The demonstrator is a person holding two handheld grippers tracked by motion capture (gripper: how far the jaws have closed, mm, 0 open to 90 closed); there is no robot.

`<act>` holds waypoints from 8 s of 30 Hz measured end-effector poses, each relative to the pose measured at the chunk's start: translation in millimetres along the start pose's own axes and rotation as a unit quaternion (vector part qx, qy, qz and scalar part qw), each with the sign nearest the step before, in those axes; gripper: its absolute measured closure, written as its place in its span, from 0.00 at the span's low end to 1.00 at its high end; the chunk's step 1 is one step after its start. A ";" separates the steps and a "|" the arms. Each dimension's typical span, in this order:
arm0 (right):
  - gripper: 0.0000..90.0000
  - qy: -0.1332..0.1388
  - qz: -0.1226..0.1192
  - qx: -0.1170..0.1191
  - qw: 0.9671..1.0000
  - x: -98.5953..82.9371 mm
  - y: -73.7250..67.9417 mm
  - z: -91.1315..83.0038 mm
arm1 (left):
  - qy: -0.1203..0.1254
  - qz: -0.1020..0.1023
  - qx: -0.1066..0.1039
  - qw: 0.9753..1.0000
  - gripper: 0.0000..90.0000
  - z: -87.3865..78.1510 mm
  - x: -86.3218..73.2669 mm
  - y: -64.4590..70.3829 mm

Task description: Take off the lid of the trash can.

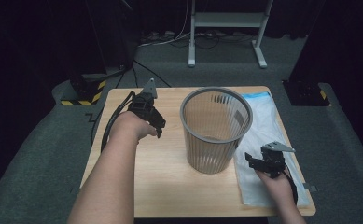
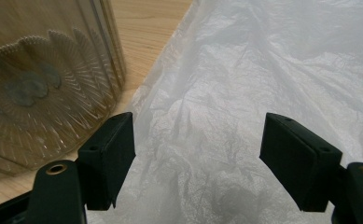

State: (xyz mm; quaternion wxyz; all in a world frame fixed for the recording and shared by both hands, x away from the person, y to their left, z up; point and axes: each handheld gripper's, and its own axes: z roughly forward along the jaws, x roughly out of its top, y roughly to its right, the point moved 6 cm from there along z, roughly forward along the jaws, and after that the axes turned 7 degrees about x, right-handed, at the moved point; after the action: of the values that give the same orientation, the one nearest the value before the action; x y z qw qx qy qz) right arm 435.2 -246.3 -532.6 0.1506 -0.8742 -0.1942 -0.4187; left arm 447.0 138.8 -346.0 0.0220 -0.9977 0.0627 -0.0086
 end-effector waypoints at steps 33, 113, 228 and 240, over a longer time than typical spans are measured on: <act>0.30 -0.002 0.017 0.009 1.000 -0.7 1.6 -0.2 | 0.031 0.032 -0.026 0.999 0.36 -57.7 27.5 45.8; 0.31 -0.015 0.009 0.012 1.000 -2.6 -3.2 8.1 | 0.119 0.002 -0.007 0.993 0.91 -69.8 52.0 84.9; 0.32 -0.016 0.003 0.018 1.000 -2.7 -11.3 8.7 | 0.149 -0.139 -0.172 0.964 0.92 -21.0 -30.3 -133.1; 0.32 -0.015 0.004 0.016 1.000 -2.8 -9.2 8.1 | 0.141 -0.134 -0.176 0.965 0.92 5.9 -26.6 -129.3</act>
State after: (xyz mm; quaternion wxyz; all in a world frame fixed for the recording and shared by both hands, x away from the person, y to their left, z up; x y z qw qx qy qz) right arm 434.8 -235.3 -538.8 0.1634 -0.8787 -0.1999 -0.4016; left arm 436.9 270.5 -346.5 -0.1642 -0.9739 -0.0682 -0.1412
